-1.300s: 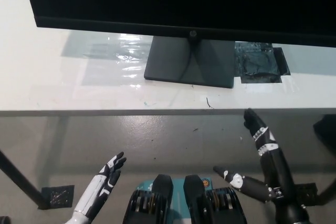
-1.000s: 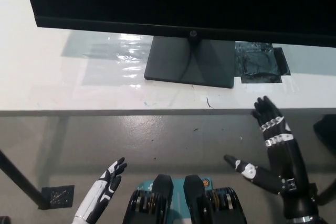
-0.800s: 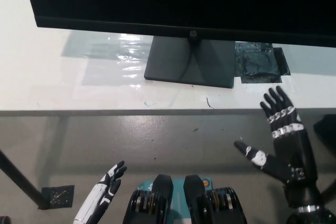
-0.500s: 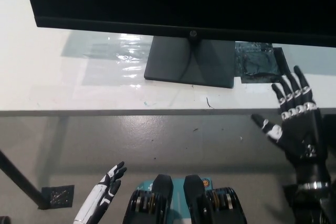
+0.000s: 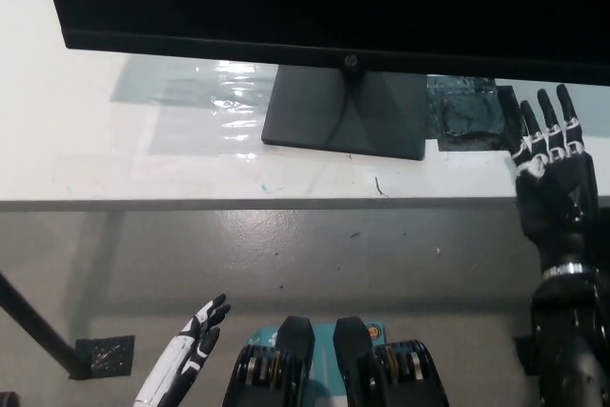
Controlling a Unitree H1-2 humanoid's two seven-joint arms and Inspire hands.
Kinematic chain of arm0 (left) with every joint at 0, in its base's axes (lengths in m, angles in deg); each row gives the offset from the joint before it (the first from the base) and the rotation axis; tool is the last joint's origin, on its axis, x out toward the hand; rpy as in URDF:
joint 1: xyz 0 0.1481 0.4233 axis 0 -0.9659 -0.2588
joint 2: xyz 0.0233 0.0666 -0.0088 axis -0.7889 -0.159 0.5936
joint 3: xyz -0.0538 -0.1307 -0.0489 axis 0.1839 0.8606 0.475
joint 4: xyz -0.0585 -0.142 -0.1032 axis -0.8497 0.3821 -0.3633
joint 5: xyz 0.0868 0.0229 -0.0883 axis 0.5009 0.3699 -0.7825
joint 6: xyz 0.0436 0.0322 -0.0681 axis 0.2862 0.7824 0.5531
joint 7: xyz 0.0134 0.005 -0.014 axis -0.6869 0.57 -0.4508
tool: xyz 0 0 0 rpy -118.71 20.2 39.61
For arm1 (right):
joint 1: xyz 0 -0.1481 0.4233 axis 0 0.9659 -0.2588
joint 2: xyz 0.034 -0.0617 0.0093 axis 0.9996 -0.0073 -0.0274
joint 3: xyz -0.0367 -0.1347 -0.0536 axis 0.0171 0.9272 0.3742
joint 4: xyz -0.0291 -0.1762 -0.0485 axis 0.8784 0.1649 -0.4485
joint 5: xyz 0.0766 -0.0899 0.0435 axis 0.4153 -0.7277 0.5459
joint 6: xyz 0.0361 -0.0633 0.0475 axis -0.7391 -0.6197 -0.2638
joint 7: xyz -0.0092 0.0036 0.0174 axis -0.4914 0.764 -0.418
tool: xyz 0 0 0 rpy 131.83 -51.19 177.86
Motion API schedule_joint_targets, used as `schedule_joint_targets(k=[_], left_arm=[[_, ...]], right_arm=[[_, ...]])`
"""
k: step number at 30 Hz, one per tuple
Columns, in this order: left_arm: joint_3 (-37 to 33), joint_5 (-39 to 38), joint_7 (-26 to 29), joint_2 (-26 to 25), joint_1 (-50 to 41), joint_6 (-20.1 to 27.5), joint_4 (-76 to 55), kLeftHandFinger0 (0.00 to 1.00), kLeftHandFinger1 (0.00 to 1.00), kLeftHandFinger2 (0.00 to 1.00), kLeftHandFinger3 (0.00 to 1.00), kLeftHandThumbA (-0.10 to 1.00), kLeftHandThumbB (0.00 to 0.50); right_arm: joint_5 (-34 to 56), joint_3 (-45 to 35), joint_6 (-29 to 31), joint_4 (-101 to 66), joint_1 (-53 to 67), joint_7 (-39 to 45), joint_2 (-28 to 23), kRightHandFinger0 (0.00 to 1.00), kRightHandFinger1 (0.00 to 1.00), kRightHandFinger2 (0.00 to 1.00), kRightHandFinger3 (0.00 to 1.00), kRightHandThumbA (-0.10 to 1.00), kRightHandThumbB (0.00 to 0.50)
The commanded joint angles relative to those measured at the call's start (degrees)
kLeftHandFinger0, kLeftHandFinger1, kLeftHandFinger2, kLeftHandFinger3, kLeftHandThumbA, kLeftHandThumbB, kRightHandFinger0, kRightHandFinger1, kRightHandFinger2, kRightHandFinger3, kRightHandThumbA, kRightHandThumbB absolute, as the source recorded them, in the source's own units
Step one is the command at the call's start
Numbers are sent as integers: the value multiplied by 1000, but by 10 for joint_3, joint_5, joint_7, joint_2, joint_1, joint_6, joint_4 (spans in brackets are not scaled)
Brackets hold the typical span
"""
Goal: The monitor is being placed at the center of the desk and the robot uses its right hand to grab on the right side of the monitor and tilt the angle of the montior sideways.
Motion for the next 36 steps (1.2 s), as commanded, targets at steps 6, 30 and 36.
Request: schedule_joint_targets(k=[6,30,36], left_arm=[[-9,4,6,-10,-3,40,-20,1000,1000,1000,1000,1000,338],[-12,6,8,-17,9,40,-26,1000,1000,1000,1000,1000,332],[-13,6,8,-16,11,40,-23,1000,1000,1000,1000,1000,329]], right_arm=[[164,-88,-106,70,-95,60,34,1000,1000,1000,1000,1000,338],[127,-171,-111,261,-197,101,31,1000,1000,1000,1000,1000,354],[129,-185,-113,276,-217,112,23,1000,1000,1000,1000,1000,361]])
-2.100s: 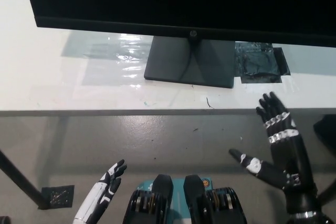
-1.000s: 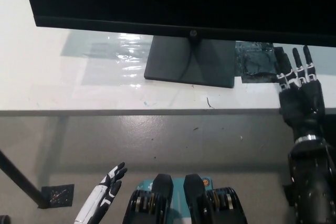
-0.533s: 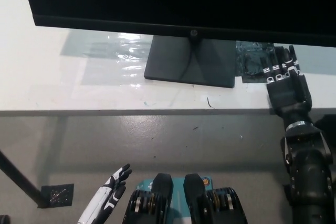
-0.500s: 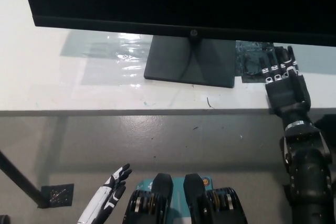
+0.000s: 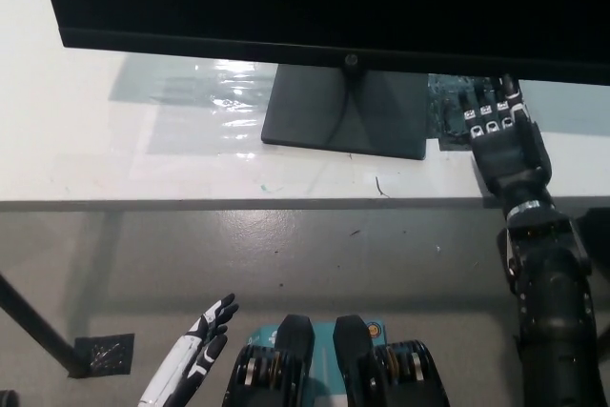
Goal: The monitor is being placed at the center of the desk and the robot uses its right hand to grab on the right side of the monitor and tilt the angle of the montior sideways.
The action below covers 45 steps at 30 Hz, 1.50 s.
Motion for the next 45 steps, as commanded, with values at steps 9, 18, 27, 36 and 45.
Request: schedule_joint_targets(k=[9,18,27,36,45], left_arm=[[3,-4,8,-9,11,23,-12,1000,1000,1000,1000,1000,330],[5,-7,4,-8,8,23,-14,1000,1000,1000,1000,1000,329],[5,1,11,-9,10,23,-13,1000,1000,1000,1000,1000,332],[5,-1,12,-8,13,23,-12,1000,1000,1000,1000,1000,325],[8,-5,8,-7,14,23,-10,1000,1000,1000,1000,1000,339]], right_arm=[[-8,-19,1,-9,-60,11,-11,1000,1000,1000,1000,1000,361],[-19,-22,5,26,-84,13,-18,1000,1000,1000,1000,1000,351],[-35,-31,29,123,-127,44,-32,1000,1000,1000,1000,1000,356],[-52,-45,62,250,-165,95,-42,1000,1000,1000,1000,1000,377],[-71,-59,102,351,-186,114,-46,1000,1000,1000,1000,1000,365]])
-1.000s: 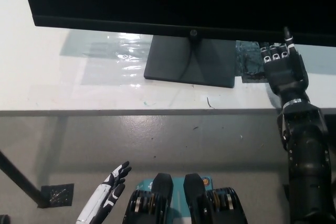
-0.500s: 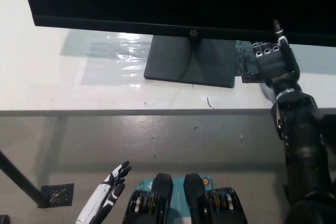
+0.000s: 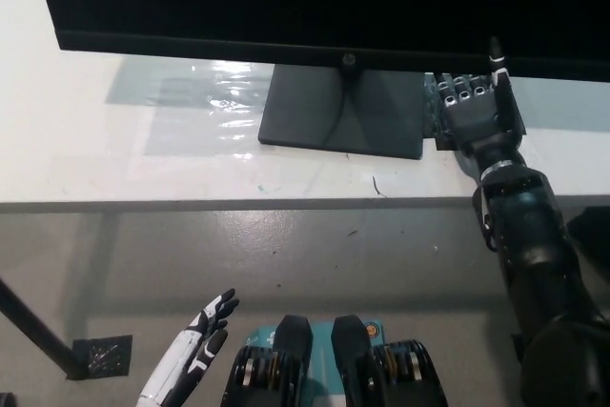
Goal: The monitor is being placed at the center of the desk and the robot uses its right hand to grab on the right side of the monitor and tilt the angle of the montior sideways.
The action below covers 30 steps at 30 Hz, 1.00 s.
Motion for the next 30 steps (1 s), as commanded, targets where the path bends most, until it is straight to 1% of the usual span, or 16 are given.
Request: schedule_joint_targets(k=[1,3,4,10,11,13,21,23,24,29,30], left_arm=[[6,-6,8,-7,7,22,-10,1000,1000,1000,1000,1000,338],[6,-6,8,-7,7,22,-10,1000,1000,1000,1000,1000,338],[7,-6,9,-9,10,22,-9,1000,1000,1000,1000,1000,331],[8,-9,7,-8,10,22,-9,1000,1000,1000,1000,1000,325],[7,-3,12,-9,13,22,-8,1000,1000,1000,1000,1000,335],[7,-2,13,-9,13,22,-11,1000,1000,1000,1000,1000,326],[9,-9,7,-7,14,22,-9,1000,1000,1000,1000,1000,327],[10,-8,6,-8,14,22,-11,1000,1000,1000,1000,1000,338],[11,-11,4,-7,13,22,-11,1000,1000,1000,1000,1000,335],[12,-12,3,-7,13,22,-11,1000,1000,1000,1000,1000,335],[12,-12,4,-6,12,22,-11,1000,1000,1000,1000,1000,348]], right_arm=[[-21,-10,29,36,-36,6,-6,1000,1000,1000,1000,1000,365],[-23,-13,32,42,-38,9,-7,1000,1000,1000,1000,1000,365],[-24,-17,38,61,-43,1,-7,1000,1000,1000,1000,1000,377],[-34,-24,45,78,-47,6,-9,1000,1000,1000,1000,1000,374],[-33,-28,48,85,-54,1,-13,1000,1000,1000,1000,1000,373],[-36,-30,50,91,-58,4,-15,1000,1000,1000,1000,1000,372],[-47,-33,51,99,-75,5,-18,1000,1000,1000,1000,1000,374],[-53,-33,55,103,-86,3,-19,1000,1000,1000,1000,1000,375],[-55,-33,57,104,-89,2,-19,1000,1000,1000,1000,1000,381],[-58,-37,58,108,-92,1,-19,1000,1000,1000,1000,1000,381],[-58,-38,57,113,-105,-3,-21,1000,1000,1000,1000,1000,386]])
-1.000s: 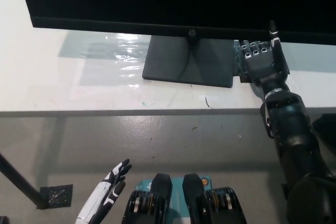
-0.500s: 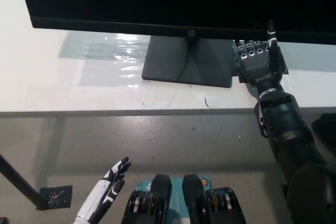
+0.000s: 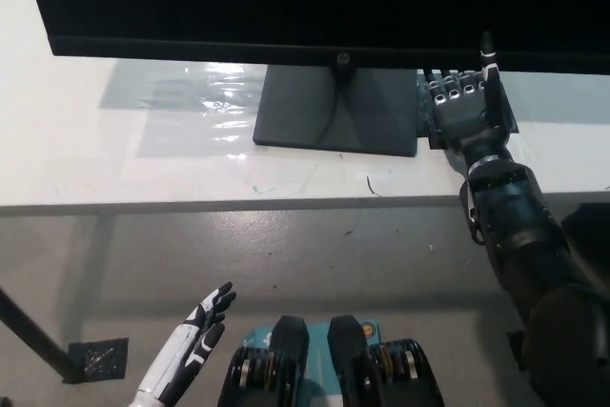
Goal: The monitor is being placed at the center of the desk and the robot uses its right hand to grab on the right side of the monitor and tilt the angle of the montior sideways.
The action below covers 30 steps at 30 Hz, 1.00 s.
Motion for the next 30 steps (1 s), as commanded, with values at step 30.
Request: schedule_joint_targets(k=[30], left_arm=[[5,-2,3,-7,17,22,-12,1000,1000,1000,1000,1000,353]], right_arm=[[-37,-5,8,3,-75,-27,-23,1000,1000,1000,1000,1000,380]])
